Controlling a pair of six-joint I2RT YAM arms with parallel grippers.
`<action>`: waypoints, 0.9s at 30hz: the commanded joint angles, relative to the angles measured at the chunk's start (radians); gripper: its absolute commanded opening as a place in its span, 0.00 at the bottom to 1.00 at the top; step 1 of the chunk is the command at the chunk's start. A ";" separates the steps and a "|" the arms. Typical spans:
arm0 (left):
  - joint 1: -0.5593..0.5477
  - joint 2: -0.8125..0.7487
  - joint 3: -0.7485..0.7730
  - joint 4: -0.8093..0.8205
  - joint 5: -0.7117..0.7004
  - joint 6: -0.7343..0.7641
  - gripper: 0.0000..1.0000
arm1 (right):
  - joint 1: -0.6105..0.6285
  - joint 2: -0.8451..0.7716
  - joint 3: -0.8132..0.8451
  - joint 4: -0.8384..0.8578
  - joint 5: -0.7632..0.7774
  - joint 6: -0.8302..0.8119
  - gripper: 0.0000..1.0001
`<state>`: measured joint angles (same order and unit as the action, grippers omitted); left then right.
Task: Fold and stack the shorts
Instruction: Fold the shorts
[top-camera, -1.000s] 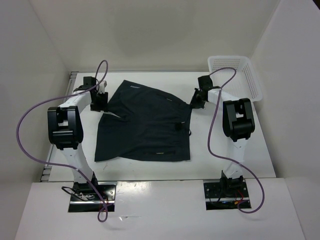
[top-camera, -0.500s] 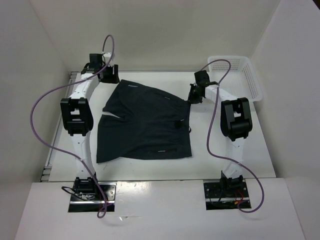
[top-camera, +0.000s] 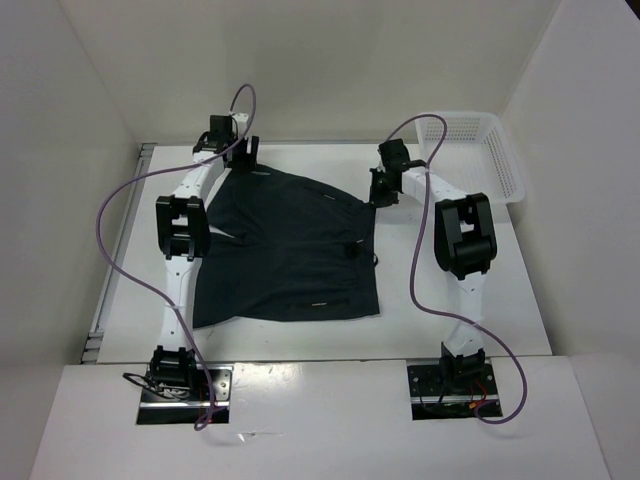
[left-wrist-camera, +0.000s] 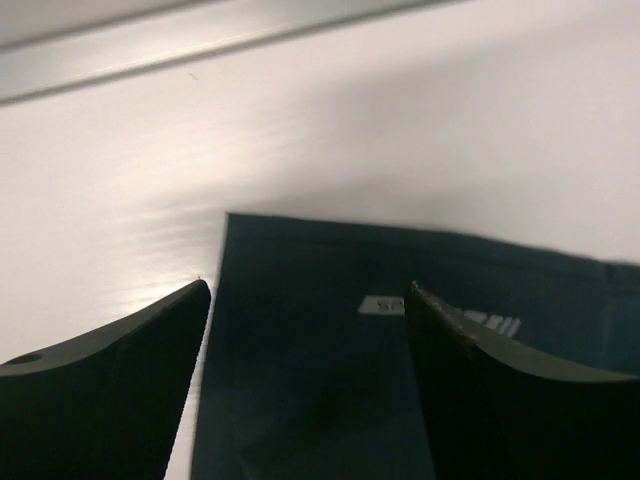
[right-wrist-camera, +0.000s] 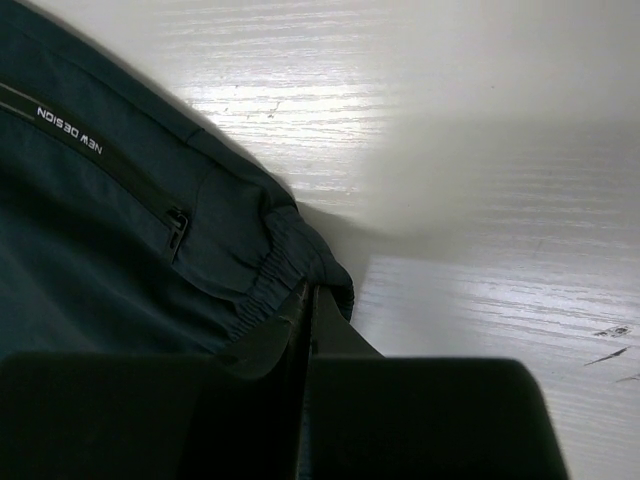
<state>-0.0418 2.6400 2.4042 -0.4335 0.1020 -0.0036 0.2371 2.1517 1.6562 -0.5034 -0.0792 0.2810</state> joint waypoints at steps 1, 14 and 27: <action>0.000 0.035 0.085 0.045 -0.105 0.004 0.86 | 0.014 0.017 0.047 -0.030 -0.028 -0.040 0.00; -0.010 0.123 0.134 0.000 -0.127 0.004 0.68 | 0.014 -0.036 0.047 -0.049 -0.022 -0.059 0.00; 0.003 -0.024 0.145 -0.054 -0.018 0.004 0.00 | 0.024 -0.099 0.111 -0.058 0.038 -0.069 0.00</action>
<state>-0.0540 2.7190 2.5134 -0.4446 0.0326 -0.0017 0.2481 2.1490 1.6798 -0.5514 -0.0742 0.2386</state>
